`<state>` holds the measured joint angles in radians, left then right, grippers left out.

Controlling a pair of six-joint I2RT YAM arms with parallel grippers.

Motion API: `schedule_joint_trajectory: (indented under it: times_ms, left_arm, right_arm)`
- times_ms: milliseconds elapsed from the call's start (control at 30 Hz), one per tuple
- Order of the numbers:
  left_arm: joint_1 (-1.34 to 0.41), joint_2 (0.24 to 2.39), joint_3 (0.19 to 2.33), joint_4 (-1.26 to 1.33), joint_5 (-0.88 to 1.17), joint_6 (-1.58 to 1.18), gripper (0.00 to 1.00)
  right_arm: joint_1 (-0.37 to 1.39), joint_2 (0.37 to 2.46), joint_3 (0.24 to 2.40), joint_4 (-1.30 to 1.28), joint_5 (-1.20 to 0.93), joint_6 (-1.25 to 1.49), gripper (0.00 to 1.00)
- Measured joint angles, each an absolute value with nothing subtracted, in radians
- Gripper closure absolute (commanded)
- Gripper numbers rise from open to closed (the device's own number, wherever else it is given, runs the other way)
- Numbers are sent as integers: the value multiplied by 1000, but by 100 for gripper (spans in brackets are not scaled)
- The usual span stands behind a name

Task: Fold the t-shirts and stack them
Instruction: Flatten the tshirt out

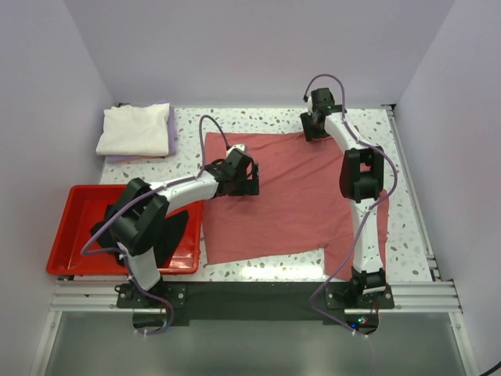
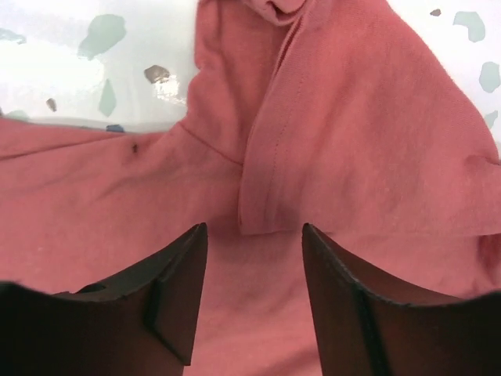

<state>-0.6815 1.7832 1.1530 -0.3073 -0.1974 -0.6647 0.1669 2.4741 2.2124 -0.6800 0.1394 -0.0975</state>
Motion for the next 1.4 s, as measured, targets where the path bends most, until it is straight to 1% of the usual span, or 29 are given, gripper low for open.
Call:
schedule_joint_trajectory:
  times_ms: [67,133,300,367,400,867,1100,1167,1200,1233,1267,1300,1400]
  left_arm:
    - [-676,1810,1155,-304,-192,-665,0]
    - [-675,1827,1155,-305,-188,-665,0]
    - [-674,1856,1155,-304,-186,-664,0]
    - [-674,1856,1155,-302,-186,-665,0]
    - [-674,1856,1155,-301,-186,-665,0]
    - [-674,1855,1148,-294,-186,-659,0]
    - [-674,1853,1146,-293,-174,-627,0]
    - [-674,1852,1146,-293,-168,-615,0]
    - [-674,1851,1144,-292,-164,-607,0]
    - [-674,1849,1142,-290,-163,-603,0]
    - [-674,1848,1140,-289,-160,-595,0]
    - [-673,1847,1139,-289,-157,-587,0]
    - [-673,1847,1139,-288,-153,-570,0]
  right_arm:
    - [162,2495,2226,-680,141,-102,54]
    - [160,2508,2236,-677,144,-108,59]
    - [160,2518,2244,-665,169,-119,83]
    - [160,2518,2244,-659,185,-120,97]
    - [161,2518,2244,-656,194,-117,100]
    - [140,2545,2289,-453,384,-155,100]
    - [73,2652,2373,-255,433,-192,100]
    - [50,2703,2411,-190,455,-204,96]
    - [43,2717,2416,-162,459,-210,80]
    - [33,2737,2421,-128,464,-216,66]
    - [25,2754,2426,-96,474,-227,49]
    - [20,2764,2428,-75,482,-235,2]
    - [6,2777,2429,-14,493,-268,1]
